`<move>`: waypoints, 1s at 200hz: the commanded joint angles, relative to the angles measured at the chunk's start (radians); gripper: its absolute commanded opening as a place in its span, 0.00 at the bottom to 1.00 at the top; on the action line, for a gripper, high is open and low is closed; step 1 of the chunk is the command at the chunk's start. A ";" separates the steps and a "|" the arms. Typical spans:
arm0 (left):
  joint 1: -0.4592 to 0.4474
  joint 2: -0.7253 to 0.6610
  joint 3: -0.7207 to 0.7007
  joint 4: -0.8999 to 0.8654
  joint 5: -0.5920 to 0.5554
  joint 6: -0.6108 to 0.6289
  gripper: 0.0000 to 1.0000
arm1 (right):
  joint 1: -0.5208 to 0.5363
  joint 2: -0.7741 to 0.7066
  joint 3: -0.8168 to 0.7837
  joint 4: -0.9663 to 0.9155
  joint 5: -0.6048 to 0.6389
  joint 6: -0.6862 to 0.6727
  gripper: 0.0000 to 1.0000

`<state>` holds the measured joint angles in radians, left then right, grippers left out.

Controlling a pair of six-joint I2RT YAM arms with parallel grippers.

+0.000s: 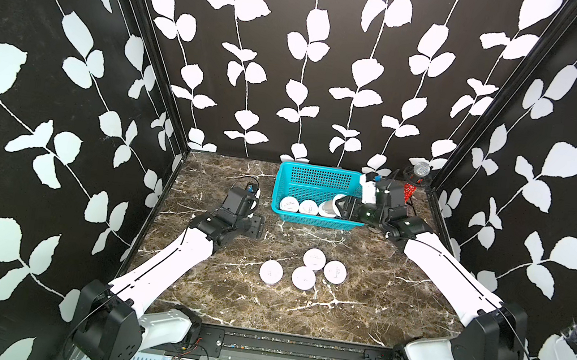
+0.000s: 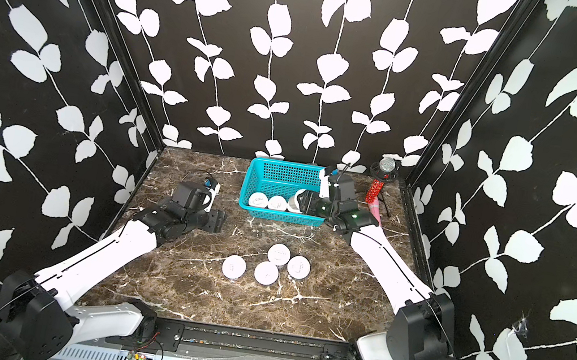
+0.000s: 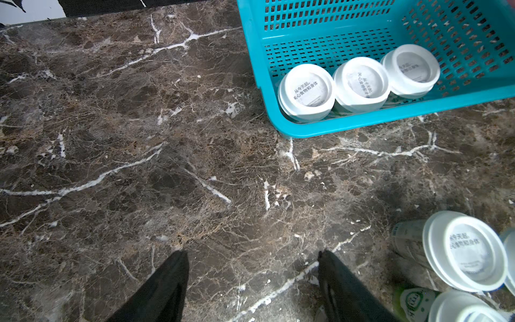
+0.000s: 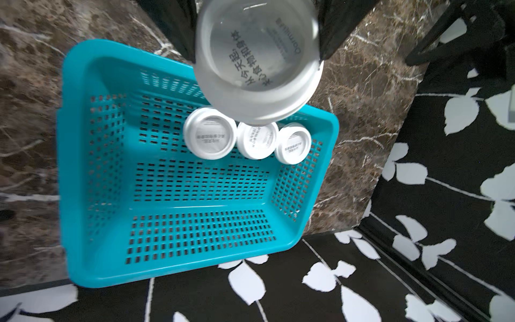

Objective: Put the yogurt in the basket
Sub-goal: Place the yogurt in the basket.

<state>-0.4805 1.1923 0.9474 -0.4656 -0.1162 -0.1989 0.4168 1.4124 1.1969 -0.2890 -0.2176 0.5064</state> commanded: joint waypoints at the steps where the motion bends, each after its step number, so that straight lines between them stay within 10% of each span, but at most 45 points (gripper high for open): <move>1: 0.006 -0.028 -0.008 -0.001 -0.008 0.010 0.74 | -0.019 -0.029 -0.027 0.044 0.079 0.025 0.64; 200: 0.006 -0.019 -0.002 -0.002 -0.004 0.013 0.74 | -0.024 0.354 0.370 -0.271 0.323 -0.225 0.65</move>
<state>-0.4805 1.1923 0.9474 -0.4656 -0.1165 -0.1913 0.3943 1.7306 1.4822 -0.5224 0.0784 0.3172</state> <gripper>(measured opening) 0.740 0.657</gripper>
